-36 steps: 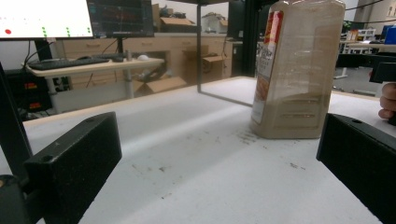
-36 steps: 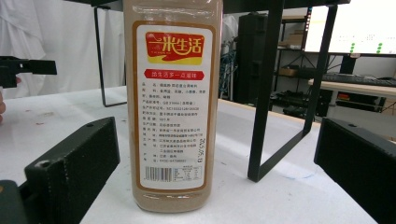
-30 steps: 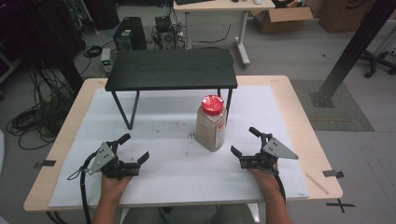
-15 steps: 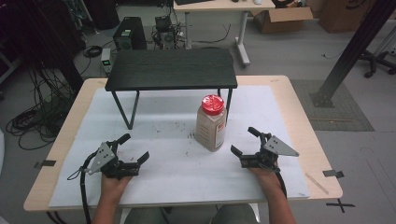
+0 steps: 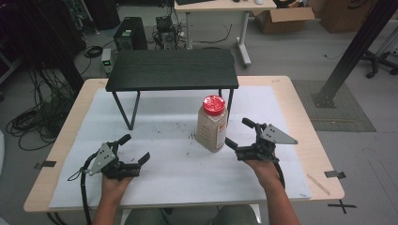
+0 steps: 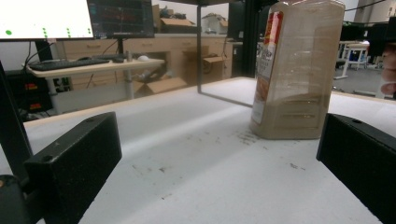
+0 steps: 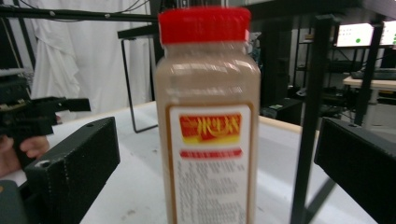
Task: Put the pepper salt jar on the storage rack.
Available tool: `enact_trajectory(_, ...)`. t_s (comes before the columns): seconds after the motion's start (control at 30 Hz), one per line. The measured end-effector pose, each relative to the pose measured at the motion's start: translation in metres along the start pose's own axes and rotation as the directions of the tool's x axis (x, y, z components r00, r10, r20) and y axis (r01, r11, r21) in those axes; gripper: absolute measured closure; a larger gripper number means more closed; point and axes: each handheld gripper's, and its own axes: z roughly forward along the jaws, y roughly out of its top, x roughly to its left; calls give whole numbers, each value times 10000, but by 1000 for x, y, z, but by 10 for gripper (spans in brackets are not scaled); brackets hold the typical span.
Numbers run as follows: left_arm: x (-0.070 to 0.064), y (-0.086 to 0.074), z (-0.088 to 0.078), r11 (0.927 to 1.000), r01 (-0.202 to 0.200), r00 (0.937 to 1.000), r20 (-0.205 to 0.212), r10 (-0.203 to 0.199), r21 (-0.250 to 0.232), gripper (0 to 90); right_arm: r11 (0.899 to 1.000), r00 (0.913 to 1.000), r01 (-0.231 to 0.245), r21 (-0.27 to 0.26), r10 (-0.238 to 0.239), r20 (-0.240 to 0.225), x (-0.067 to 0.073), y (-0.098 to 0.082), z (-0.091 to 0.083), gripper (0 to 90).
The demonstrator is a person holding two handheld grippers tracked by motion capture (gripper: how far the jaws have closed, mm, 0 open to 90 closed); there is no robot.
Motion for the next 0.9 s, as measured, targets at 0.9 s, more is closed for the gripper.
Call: enact_trajectory(0.9,0,0,0,10000,22,10000,-12,-22,-9,3,9959,9993,-173,887,201,-312,0,30,45,0)
